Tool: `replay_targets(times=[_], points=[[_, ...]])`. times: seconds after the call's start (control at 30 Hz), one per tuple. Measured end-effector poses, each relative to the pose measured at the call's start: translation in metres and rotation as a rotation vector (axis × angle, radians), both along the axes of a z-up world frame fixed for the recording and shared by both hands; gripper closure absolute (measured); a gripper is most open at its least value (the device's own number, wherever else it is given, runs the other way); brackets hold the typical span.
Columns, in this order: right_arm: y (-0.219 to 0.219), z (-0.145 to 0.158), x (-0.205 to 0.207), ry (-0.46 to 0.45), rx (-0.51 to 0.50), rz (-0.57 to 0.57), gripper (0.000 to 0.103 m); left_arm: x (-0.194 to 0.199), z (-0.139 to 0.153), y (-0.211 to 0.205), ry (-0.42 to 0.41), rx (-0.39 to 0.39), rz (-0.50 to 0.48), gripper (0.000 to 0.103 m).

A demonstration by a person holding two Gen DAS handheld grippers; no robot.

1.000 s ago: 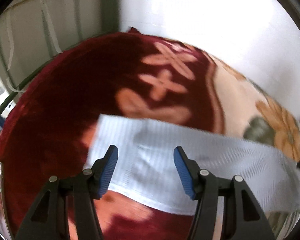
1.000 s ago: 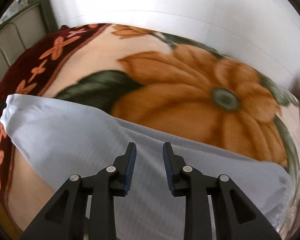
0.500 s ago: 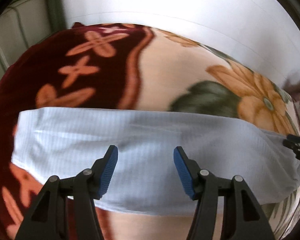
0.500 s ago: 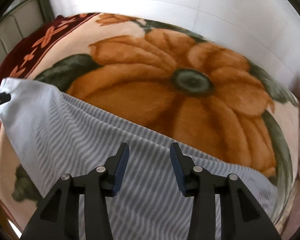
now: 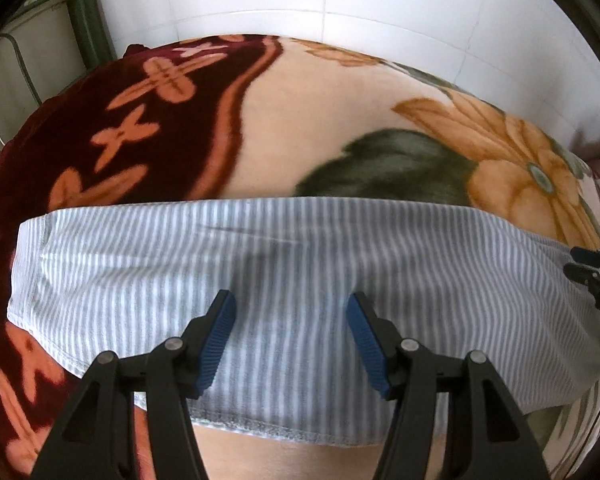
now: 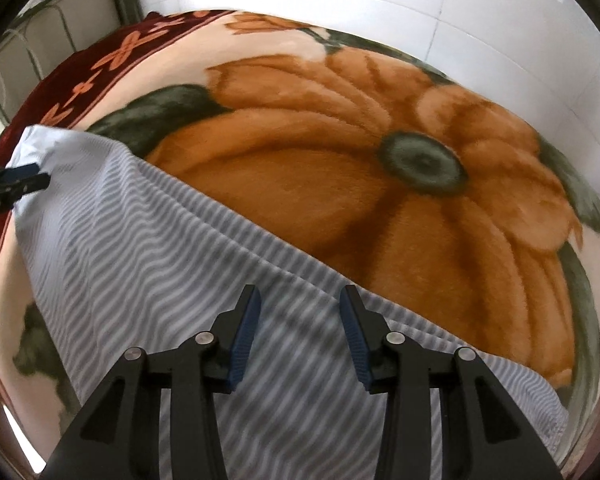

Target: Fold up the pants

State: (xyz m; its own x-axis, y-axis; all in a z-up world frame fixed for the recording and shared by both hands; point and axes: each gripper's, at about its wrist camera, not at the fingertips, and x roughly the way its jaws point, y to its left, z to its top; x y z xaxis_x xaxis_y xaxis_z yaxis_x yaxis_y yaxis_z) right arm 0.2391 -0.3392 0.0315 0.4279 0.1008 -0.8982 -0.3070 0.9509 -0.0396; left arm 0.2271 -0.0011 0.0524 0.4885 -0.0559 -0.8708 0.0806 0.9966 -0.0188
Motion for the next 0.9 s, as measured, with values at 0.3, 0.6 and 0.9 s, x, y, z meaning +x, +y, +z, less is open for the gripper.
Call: replay_targets(times=[0.3, 0.6, 0.9], points=[[0.008, 0.002, 0.000, -0.025, 0.004, 0.018, 0.097, -0.001, -0.004, -0.002, -0.011, 0.030, -0.007, 0.040], [-0.029, 0.031, 0.000, -0.154, 0.167, -0.141, 0.099, 0.001, -0.005, 0.000, -0.002, 0.016, -0.019, 0.039], [-0.015, -0.004, 0.011, -0.105, 0.081, -0.181, 0.098, 0.002, -0.004, -0.004, -0.005, 0.046, -0.015, 0.038]])
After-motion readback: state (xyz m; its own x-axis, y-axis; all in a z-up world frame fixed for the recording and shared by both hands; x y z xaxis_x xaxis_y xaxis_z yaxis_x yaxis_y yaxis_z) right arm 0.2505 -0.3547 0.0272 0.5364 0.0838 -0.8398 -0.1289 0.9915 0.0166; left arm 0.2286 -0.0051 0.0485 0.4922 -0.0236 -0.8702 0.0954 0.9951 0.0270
